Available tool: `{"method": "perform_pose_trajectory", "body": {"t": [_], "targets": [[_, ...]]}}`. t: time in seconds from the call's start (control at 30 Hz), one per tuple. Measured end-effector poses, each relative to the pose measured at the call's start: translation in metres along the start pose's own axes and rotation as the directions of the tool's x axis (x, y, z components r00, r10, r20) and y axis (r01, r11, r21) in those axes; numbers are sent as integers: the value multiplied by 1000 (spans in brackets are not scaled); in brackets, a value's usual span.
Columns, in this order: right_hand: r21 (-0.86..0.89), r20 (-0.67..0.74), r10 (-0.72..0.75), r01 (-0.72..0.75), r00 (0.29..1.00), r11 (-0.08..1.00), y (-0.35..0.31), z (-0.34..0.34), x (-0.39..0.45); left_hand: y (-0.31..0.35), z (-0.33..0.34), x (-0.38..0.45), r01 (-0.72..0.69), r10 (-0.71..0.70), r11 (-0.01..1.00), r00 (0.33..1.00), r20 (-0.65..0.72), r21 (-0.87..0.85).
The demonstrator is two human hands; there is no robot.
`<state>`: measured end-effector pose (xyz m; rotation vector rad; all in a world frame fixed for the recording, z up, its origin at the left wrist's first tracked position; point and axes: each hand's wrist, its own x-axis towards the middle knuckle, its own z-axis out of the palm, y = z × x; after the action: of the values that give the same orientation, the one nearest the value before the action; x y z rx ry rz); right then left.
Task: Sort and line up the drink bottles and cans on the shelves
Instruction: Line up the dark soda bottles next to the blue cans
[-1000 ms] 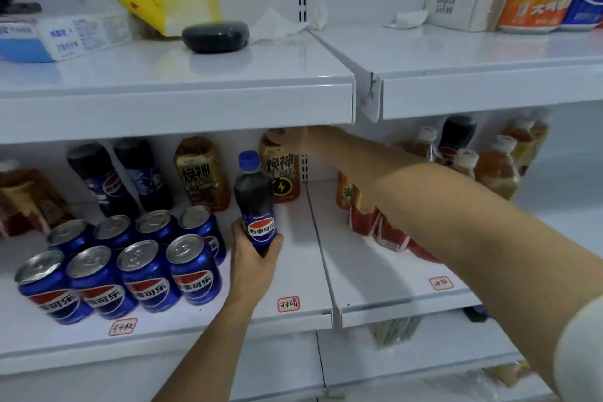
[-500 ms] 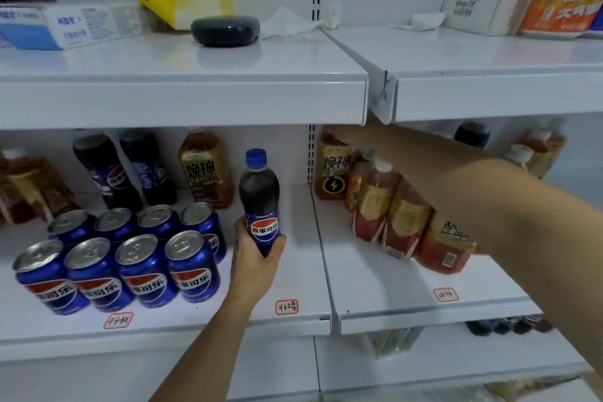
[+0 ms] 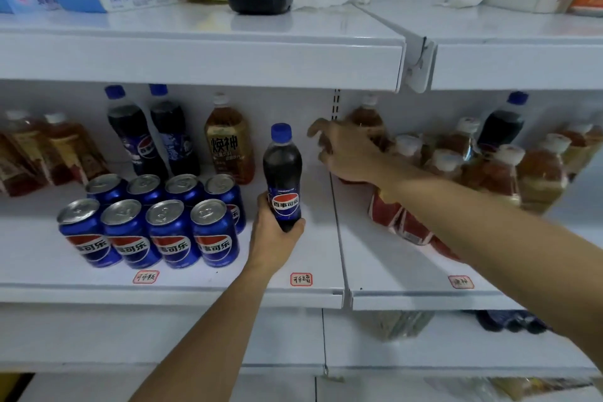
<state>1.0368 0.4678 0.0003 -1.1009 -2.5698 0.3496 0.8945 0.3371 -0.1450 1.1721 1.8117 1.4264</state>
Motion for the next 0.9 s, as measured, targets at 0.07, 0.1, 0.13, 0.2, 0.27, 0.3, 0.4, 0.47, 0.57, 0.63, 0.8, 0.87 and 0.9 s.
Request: {"method": "perform_pose_trajectory", "body": {"t": [0.07,0.1,0.13,0.2,0.27,0.3,0.4,0.47,0.57,0.63,0.8,0.87,0.9], "targets": [[230,260,-40,-21,965,973,-15,46,-25,0,0,-1,-14,14,1000,1000,-6,0],[320,343,-37,-80,939,944,-17,66,-34,-1,-1,-2,-21,21,1000,1000,-7,6],[405,360,-25,-132,933,905,-16,83,-38,-1,-1,-2,-24,24,1000,1000,-6,15],[528,304,-20,-151,952,836,-14,106,-42,-3,-3,-5,-20,20,998,1000,-3,58],[551,225,-10,-118,974,826,-13,122,-41,-7,-6,-11,-41,43,991,999,-17,129],[558,198,-3,-110,980,823,-13,127,-40,-9,-8,-15,-55,59,985,998,-23,166],[584,167,15,-111,986,804,-15,134,-36,-15,-11,-21,-40,51,971,998,-41,237],[584,138,29,-105,990,805,-17,138,-32,-18,-12,-21,4,15,965,997,-69,263],[573,110,56,-109,992,812,-21,144,-28,-19,-15,-20,28,1,959,994,-105,282],[566,104,67,-114,992,816,-23,147,-26,-19,-16,-19,44,-7,956,992,-126,289],[541,107,51,-102,993,835,-24,146,-23,-19,-13,-18,51,-8,950,990,-138,308],[524,102,51,-97,993,846,-25,144,-22,-18,-12,-19,53,-10,945,991,-135,322],[510,101,50,-95,994,855,-27,142,-22,-17,-12,-21,58,-17,939,992,-123,339]]}}
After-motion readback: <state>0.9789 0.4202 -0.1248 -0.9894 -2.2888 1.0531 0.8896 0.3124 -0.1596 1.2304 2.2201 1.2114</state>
